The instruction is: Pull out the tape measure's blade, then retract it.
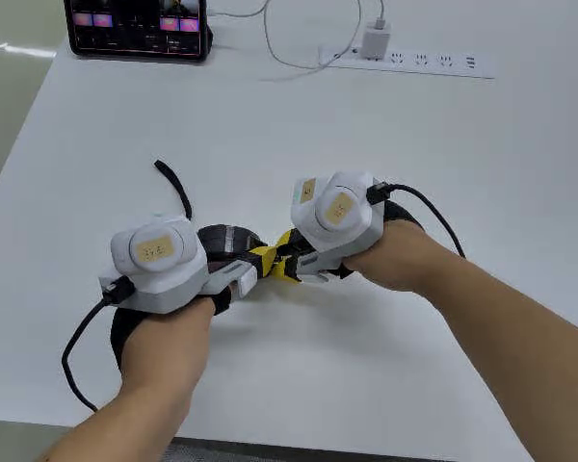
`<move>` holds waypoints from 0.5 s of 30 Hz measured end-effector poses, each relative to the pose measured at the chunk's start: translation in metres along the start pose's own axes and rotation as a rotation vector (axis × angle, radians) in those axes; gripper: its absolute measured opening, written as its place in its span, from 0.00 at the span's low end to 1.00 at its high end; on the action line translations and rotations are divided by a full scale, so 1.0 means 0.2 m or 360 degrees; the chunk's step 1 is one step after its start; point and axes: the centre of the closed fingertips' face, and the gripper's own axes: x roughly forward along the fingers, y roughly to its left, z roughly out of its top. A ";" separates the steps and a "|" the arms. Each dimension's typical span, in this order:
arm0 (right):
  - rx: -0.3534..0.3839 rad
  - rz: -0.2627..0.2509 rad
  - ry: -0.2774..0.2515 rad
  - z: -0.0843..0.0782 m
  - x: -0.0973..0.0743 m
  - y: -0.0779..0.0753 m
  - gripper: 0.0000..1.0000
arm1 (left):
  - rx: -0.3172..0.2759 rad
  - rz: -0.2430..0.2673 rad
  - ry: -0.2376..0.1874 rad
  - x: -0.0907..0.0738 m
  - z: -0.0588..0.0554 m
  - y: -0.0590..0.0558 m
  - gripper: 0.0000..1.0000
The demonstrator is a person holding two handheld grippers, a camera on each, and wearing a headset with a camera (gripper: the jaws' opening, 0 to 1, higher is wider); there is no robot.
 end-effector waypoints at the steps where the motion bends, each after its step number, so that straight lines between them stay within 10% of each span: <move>1: 0.0001 -0.0001 0.0001 0.00 0.00 0.00 0.10 | 0.0003 0.0000 0.0000 0.00 0.00 0.00 0.61; 15: 0.0036 0.0000 0.0018 0.00 0.00 0.01 0.11 | 0.0029 -0.0015 0.0003 0.00 0.00 0.00 0.62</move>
